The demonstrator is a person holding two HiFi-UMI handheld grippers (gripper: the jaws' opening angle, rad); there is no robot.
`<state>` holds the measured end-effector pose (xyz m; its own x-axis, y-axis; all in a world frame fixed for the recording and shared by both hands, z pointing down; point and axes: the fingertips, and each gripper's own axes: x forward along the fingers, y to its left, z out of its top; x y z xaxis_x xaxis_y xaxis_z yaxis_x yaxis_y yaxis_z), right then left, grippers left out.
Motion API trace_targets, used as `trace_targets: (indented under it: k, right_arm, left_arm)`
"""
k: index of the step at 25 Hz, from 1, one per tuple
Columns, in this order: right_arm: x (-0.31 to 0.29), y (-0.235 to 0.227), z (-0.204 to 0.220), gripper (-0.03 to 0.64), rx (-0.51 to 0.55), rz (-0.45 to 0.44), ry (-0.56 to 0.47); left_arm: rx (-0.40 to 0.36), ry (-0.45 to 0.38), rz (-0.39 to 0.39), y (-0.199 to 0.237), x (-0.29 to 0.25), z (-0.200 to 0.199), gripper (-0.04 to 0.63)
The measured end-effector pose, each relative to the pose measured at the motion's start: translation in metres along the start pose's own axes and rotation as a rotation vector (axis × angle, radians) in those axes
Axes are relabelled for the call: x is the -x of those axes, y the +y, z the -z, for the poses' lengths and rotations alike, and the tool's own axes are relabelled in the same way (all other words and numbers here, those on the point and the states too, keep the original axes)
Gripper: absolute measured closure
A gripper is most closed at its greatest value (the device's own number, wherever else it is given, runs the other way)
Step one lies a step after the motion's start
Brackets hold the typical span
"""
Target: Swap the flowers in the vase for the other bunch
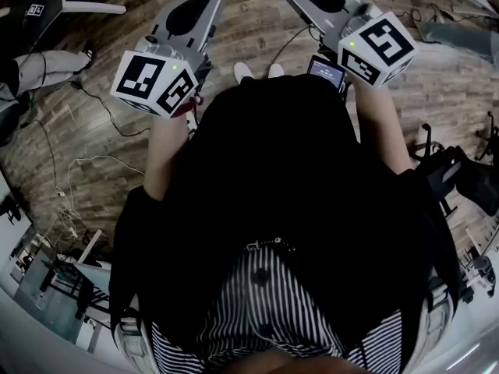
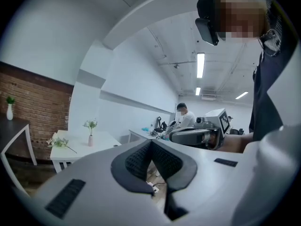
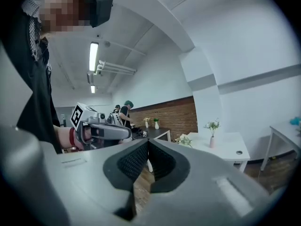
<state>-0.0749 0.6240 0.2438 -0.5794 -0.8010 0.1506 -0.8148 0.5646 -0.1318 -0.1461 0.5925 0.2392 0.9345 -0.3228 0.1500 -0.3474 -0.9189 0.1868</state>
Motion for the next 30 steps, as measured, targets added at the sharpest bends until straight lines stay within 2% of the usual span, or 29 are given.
trace_targets:
  k: [8,16,23,30]
  right_arm:
    - [0.02,-0.017,0.004,0.614,-0.093,-0.047,-0.046]
    - [0.043,-0.034,0.02,0.614,-0.134,-0.075,-0.038]
    - [0.061,-0.063,0.016,0.614,-0.176,-0.011,-0.082]
    - [0.045,-0.092,0.009,0.614,-0.171,0.009,-0.079]
  left_arm:
    - [-0.033,0.052,0.069,-0.026,-0.026,0.002,0.589]
    - [-0.004,0.064,0.066,-0.037,-0.045,0.009,0.589]
    - [-0.013,0.052,0.106,-0.044,-0.07,0.006,0.589]
    - [-0.011,0.046,0.128,-0.012,-0.094,-0.001,0.589]
